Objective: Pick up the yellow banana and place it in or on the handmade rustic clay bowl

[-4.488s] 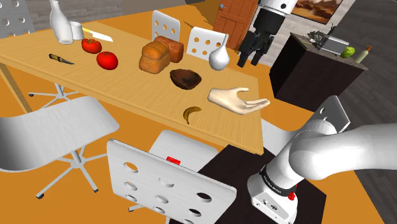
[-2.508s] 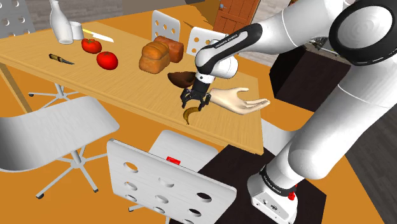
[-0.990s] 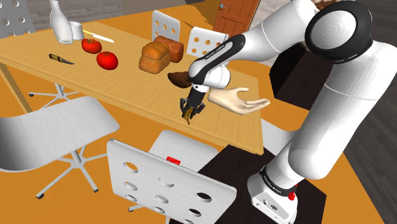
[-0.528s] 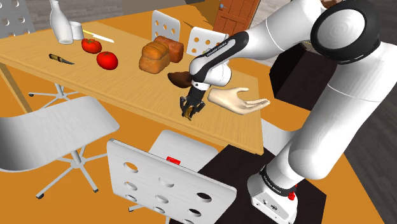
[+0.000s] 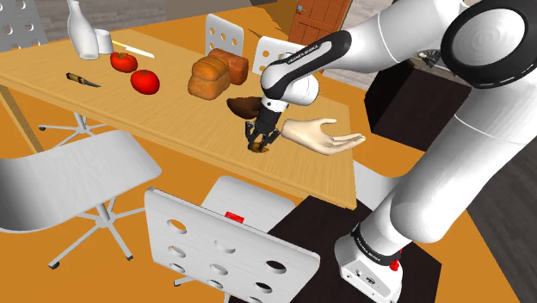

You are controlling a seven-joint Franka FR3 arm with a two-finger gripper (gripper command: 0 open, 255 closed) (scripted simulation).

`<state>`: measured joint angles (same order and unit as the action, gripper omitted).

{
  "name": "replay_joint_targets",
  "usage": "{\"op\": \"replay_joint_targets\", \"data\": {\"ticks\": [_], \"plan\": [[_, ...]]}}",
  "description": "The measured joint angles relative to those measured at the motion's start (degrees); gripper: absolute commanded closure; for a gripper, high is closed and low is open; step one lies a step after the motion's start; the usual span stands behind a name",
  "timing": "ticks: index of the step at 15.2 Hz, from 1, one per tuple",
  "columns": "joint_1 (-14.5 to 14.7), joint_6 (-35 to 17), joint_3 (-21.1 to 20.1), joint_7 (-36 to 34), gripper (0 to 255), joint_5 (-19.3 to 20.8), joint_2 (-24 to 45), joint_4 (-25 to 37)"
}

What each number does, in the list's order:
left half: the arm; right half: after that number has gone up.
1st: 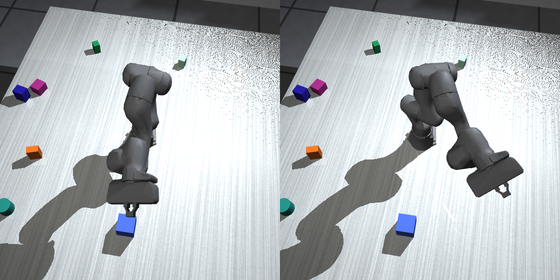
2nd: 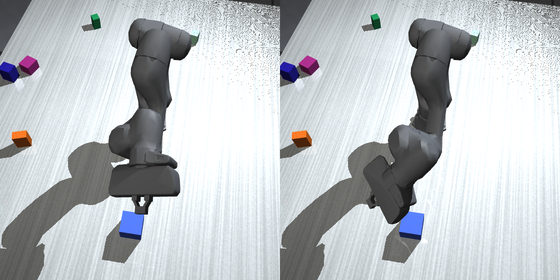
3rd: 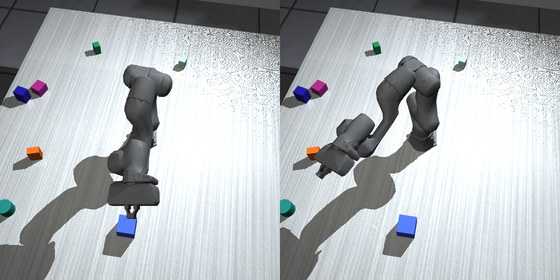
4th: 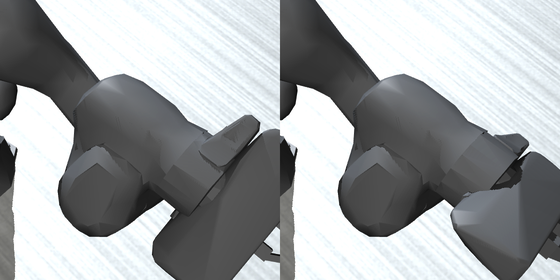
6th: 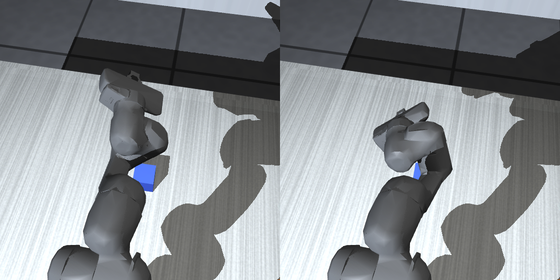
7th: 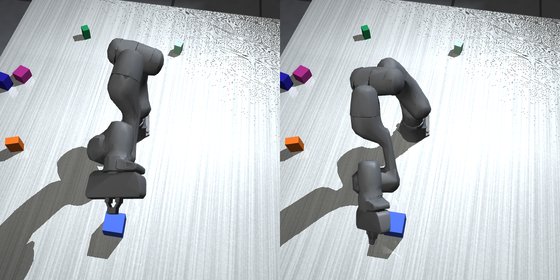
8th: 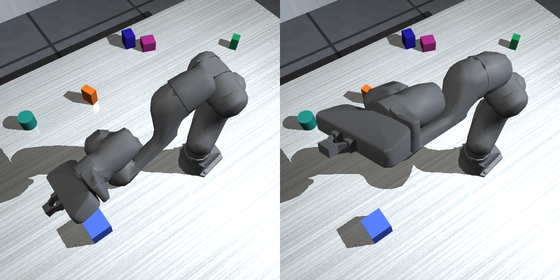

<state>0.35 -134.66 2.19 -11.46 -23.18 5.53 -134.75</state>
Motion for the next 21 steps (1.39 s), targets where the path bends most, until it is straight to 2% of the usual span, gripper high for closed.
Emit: {"op": "replay_joint_targets", "data": {"ticks": [21], "plan": [[-0.4,14.56,0.57,-6.34,255,4.88,-10.31,5.08]]}}
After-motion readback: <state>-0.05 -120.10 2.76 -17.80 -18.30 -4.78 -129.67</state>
